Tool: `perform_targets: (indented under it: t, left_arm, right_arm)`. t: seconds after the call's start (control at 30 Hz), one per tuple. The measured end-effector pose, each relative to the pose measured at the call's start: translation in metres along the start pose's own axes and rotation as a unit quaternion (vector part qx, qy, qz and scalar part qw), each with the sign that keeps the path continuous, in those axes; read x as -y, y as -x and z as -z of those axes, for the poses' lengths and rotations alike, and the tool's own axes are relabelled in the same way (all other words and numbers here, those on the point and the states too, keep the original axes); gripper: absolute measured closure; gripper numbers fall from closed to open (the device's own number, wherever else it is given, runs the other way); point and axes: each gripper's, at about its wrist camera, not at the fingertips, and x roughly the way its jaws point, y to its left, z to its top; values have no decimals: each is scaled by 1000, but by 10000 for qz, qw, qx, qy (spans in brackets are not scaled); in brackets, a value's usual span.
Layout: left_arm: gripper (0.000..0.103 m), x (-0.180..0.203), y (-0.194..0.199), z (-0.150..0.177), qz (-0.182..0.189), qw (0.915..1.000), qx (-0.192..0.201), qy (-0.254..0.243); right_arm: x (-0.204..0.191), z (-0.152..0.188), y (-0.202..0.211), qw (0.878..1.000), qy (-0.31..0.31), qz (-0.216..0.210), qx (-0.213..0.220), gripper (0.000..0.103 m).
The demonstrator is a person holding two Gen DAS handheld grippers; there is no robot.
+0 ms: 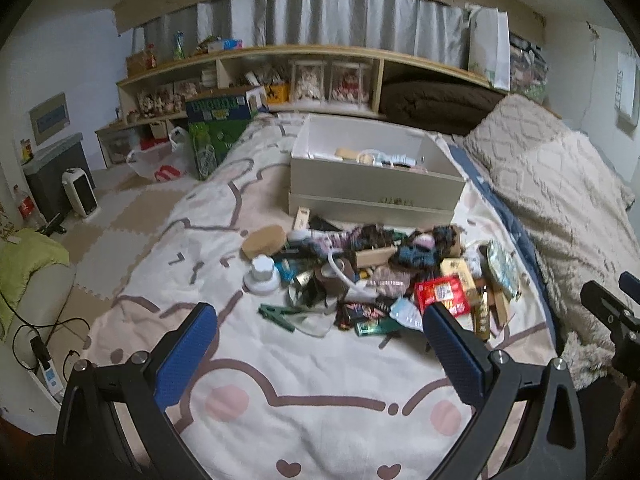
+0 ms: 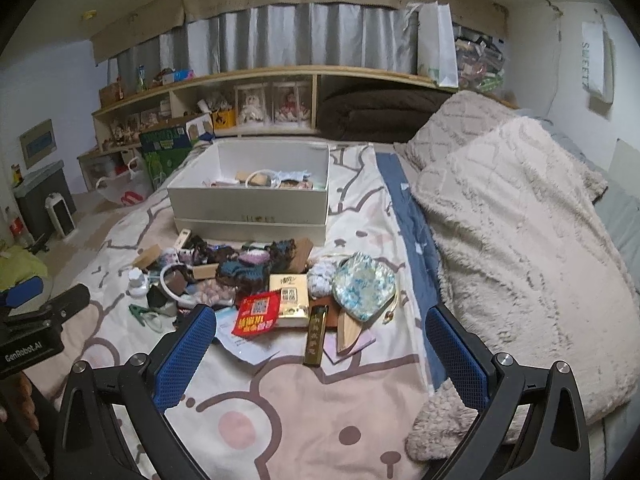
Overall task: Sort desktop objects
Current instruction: 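Move both tools toward the pile of items beside the white box, then lower the right tool onto the gold bar and close its fingers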
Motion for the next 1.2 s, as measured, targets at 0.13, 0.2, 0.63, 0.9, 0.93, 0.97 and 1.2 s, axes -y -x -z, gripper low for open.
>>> perform_targets:
  t: [0.13, 0.2, 0.63, 0.9, 0.93, 0.97, 1.2]
  left_arm:
    - [0, 1, -12, 5, 107, 9998, -174, 7]
    - [0, 2, -17, 6, 166, 9996, -233, -12]
    - [0, 5, -40, 17, 345, 9980, -532, -20]
    - [0, 5, -48, 22, 356, 9971, -668, 11]
    - [0, 6, -49, 22, 338, 9971, -683, 7]
    - [0, 5, -51, 23, 333, 9970, -701, 9]
    - [0, 2, -57, 26, 353, 9959, -831, 72]
  right_arm:
    - [5, 5, -14, 9997, -163, -125, -159, 0]
    - [6, 9, -22, 9993, -201, -140, -280, 0]
    - [10, 26, -94, 9857, -297, -912, -1385, 1]
    - [-4, 28, -149, 9681, -306, -1439, -2030, 69]
    - [-6, 30, -156, 9664, -288, -1434, -2115, 73]
    - [-7, 32, -162, 9650, -270, -1413, -2192, 77]
    - [-15, 29, -193, 9662, -100, -1241, -2258, 80]
